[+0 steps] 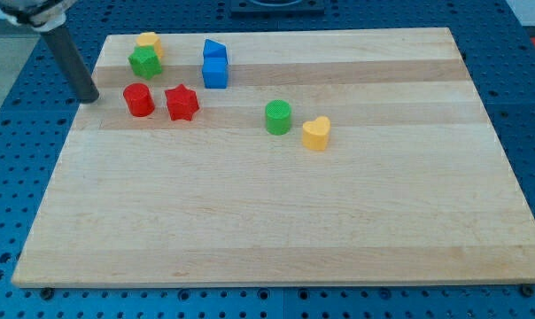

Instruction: Move the red stat towards bottom

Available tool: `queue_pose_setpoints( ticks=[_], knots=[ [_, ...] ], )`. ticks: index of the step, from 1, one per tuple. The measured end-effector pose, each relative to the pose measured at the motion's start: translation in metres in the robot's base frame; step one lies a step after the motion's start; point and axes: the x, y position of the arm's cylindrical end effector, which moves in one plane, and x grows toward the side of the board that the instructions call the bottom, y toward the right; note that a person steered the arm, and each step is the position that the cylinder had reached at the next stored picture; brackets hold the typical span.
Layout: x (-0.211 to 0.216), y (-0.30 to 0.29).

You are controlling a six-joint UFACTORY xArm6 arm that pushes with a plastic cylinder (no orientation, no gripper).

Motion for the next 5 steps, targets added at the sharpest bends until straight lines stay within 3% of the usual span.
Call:
queue_pose_setpoints(
  ticks=[2, 5],
  knots=[
    [-0.017, 0.092],
    [0.021, 0.151]
  ],
)
